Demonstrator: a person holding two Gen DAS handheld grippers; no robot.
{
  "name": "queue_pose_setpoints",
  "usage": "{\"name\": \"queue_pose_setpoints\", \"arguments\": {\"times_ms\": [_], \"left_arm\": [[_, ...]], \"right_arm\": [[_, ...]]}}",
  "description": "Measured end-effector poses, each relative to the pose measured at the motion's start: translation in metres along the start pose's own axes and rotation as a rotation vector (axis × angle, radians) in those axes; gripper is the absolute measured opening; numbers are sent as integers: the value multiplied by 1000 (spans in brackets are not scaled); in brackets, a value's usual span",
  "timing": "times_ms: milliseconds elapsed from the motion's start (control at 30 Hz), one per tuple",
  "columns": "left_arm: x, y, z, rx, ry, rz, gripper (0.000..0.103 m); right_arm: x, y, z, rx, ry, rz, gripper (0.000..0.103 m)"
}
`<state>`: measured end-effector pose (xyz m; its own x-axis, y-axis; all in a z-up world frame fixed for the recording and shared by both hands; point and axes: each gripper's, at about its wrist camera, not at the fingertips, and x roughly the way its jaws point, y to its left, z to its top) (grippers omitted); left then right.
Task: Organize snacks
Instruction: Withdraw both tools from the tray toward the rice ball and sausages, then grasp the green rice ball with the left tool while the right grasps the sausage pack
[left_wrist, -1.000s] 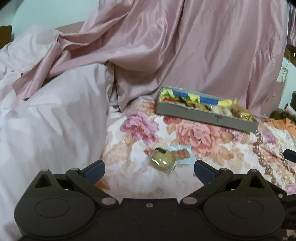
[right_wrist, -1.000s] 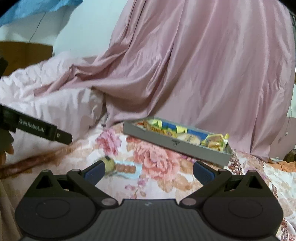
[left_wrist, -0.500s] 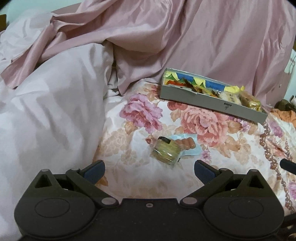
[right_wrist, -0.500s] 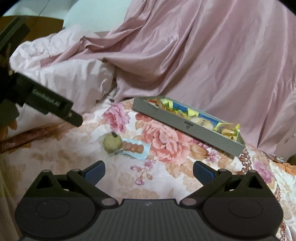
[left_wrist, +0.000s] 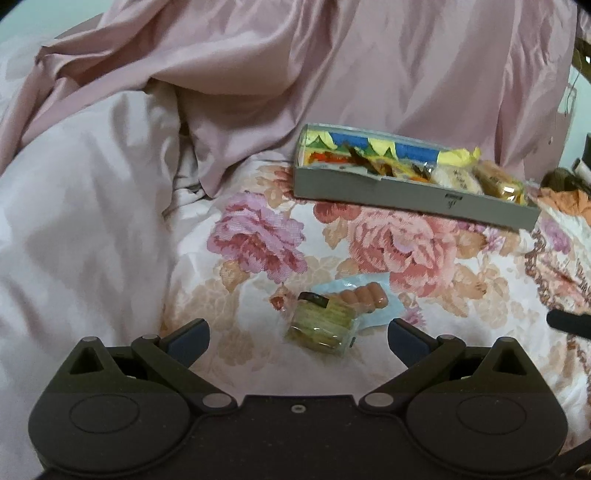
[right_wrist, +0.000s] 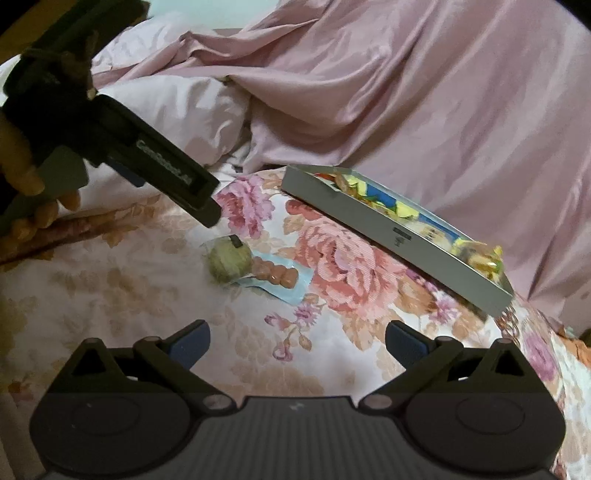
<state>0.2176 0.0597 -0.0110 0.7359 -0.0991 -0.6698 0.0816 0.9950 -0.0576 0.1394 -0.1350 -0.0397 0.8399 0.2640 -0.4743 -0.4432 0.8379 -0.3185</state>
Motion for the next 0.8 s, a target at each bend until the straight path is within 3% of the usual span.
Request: {"name": "queue_pose_setpoints", "arguments": {"times_ms": [133, 333, 667, 800], "left_arm": [[20, 4, 4, -15, 51, 12, 102], [44, 7, 3, -35, 72, -38, 102], [86, -5, 5, 47, 119, -93, 102], [100, -5, 6, 37, 149, -112, 102]], "right_arm": [[13, -6, 6, -33, -11, 60, 103], [42, -20, 11, -131, -78, 136, 103], [96, -43, 4, -134, -47, 168, 103], [111, -45, 4, -138, -28, 174, 103]]}}
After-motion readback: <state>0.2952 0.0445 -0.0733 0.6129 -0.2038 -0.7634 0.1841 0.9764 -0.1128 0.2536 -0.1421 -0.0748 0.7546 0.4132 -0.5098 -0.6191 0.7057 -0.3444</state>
